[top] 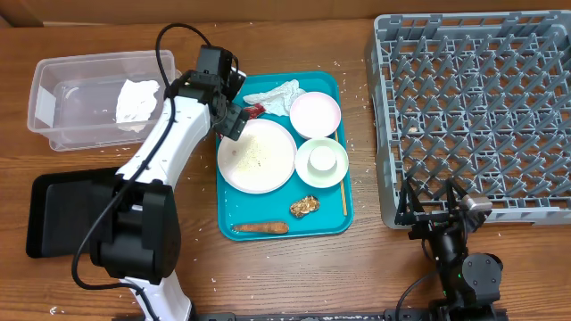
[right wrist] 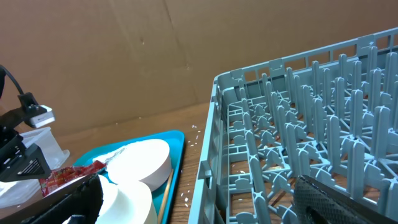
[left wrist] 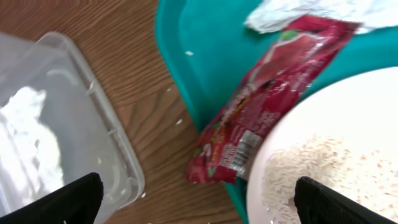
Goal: Sort waste into correct bins and load items into the dishwasher
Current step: 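Reach the left gripper to the red wrapper and grasp it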
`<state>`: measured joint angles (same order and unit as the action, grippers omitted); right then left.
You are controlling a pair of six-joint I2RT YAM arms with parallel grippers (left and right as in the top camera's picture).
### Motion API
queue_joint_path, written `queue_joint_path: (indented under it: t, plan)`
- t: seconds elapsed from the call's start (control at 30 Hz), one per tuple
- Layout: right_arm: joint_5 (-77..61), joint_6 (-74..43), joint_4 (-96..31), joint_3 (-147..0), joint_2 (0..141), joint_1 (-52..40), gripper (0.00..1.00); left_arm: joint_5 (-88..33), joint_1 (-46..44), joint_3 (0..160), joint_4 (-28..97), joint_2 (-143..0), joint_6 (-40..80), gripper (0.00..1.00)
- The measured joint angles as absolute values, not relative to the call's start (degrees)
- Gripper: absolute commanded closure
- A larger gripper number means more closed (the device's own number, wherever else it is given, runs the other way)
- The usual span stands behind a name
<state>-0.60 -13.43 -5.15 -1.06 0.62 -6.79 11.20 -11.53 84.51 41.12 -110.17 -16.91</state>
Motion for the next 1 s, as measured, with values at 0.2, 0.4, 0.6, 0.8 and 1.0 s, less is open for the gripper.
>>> queue_joint_path:
  t: [0.2, 0.4, 0.6, 0.8, 1.0]
  plan:
    - [-0.6, -13.43, -5.15, -1.06, 0.62, -6.79, 0.0, 9.78, -11.51, 84.53, 38.61, -110.87, -20.25, 0.0]
    - [-0.58, -13.43, -5.15, -1.06, 0.62, -6.79, 0.0, 11.09, -11.53, 84.53, 35.66, -115.46, -22.15, 0.04]
    - [-0.6, -13.43, -5.15, -1.06, 0.62, -6.79, 0.0, 12.01, -11.53, 84.53, 33.39, -115.96, -23.07, 0.42]
    - [-0.6, -13.43, -5.13, -1.06, 0.62, -6.79, 0.0, 11.57, -11.51, 84.53, 34.2, -115.96, -22.9, 0.4]
    - [-0.6, -13.45, -5.15, -1.06, 0.62, -6.79, 0.0, 7.29, -11.53, 84.53, 35.62, -115.96, -22.74, 0.46]
